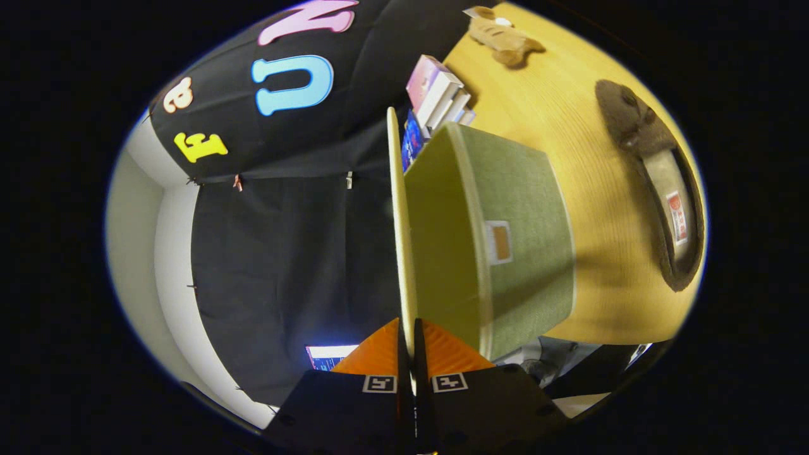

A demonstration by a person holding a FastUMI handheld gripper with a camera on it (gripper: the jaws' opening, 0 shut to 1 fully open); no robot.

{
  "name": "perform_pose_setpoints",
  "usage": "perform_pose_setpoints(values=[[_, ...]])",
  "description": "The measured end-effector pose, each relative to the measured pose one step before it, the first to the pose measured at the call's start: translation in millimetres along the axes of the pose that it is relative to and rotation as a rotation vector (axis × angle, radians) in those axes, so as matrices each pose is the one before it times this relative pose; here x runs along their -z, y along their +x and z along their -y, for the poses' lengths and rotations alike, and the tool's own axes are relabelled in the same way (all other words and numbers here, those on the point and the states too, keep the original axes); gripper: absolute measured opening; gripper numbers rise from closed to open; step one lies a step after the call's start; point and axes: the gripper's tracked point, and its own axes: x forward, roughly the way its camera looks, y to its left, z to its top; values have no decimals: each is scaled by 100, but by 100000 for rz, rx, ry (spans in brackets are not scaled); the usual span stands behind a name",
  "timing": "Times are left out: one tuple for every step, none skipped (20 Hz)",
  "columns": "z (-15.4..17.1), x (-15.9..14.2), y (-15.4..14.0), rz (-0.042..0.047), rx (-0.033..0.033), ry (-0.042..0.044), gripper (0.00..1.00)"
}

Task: Open the storage box then place both shoes into the box .Put the left shoe in first, then the right shoe, with the right side of both shoes facing outward in a uniform manner.

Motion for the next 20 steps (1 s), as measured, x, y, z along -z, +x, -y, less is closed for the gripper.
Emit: perform_pose_setpoints(values=[[-1153,-338,250,1001,678,-3086,5],[-829,-183,207,932,1141,-2811,5],[-813,-254,425,808,1861,-2061,5],[-778,-115,484,339,2005,-2218,5],[-840,35,426,-5,1823,-2855,5],[-1098,76,456,181,1388,-3186,5],[-717,-162,635,76,1855,-3405,5],[-666,-116,499,169,2173,-2825,6],[-726,-321,639,219,1984,-2074,7],[-706,-187,828,-77,2021,-1486,8],[-896,-333,677,124,1451,-1059,8],[-1223,-231,759,191,234,-924,9],[-1242,-188,827,54,-58,-856,9],[-1369,-60,875,-21,-418,-606,10],[-1535,131,995,-713,-1157,-873,10],[-1398,234,934,-1168,-585,-836,10],[-1140,230,1082,-1056,-158,-1164,10],[-1038,182,1034,-908,123,-1143,10],[-1020,180,1129,-587,-57,-1503,10],[-849,279,1363,-571,131,-1610,10]])
